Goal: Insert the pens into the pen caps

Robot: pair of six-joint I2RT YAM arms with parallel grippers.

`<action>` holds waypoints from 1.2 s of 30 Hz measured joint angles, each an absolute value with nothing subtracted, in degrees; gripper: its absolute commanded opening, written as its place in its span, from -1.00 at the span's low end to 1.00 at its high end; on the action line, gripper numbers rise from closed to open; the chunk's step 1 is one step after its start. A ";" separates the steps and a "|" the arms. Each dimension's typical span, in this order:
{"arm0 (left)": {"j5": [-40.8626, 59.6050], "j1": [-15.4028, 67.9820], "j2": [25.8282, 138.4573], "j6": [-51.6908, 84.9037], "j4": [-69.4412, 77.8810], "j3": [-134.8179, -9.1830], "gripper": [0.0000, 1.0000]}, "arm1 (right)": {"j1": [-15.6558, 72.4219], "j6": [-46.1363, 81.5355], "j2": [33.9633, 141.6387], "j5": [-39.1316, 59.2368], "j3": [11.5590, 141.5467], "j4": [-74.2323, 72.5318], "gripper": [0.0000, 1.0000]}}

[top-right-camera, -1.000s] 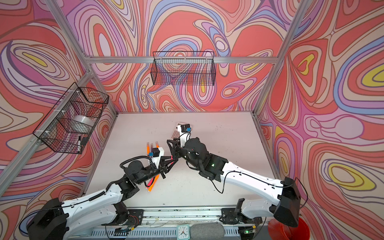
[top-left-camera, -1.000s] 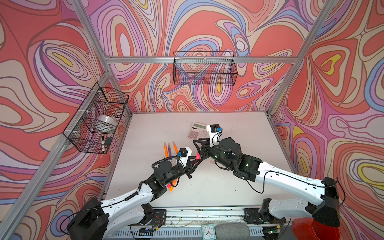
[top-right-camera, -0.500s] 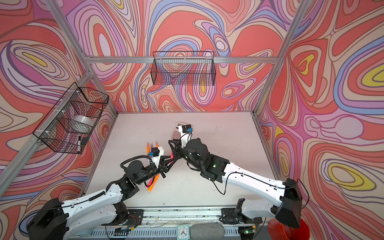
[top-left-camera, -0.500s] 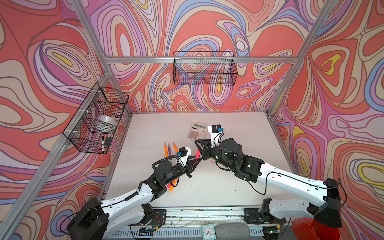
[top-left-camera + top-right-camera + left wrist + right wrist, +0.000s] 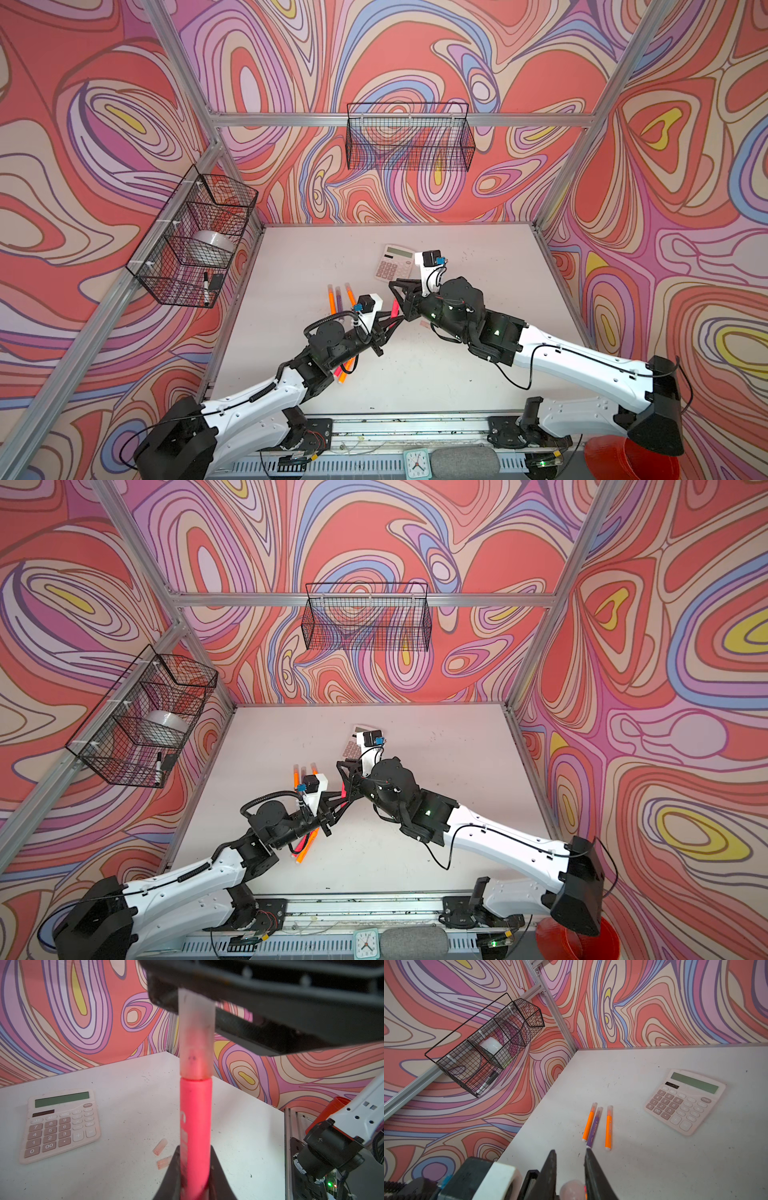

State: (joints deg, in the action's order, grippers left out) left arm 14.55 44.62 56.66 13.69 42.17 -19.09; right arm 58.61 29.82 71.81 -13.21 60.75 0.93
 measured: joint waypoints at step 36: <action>10.50 46.54 53.56 7.33 23.42 -27.99 -1.00 | 63.86 33.71 67.90 -25.43 51.77 -10.83 -1.00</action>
State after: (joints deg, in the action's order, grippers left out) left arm 10.50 46.54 53.56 7.33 23.42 -27.99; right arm 63.86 33.71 67.90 -25.43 51.77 -10.83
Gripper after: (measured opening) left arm 0.178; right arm 0.152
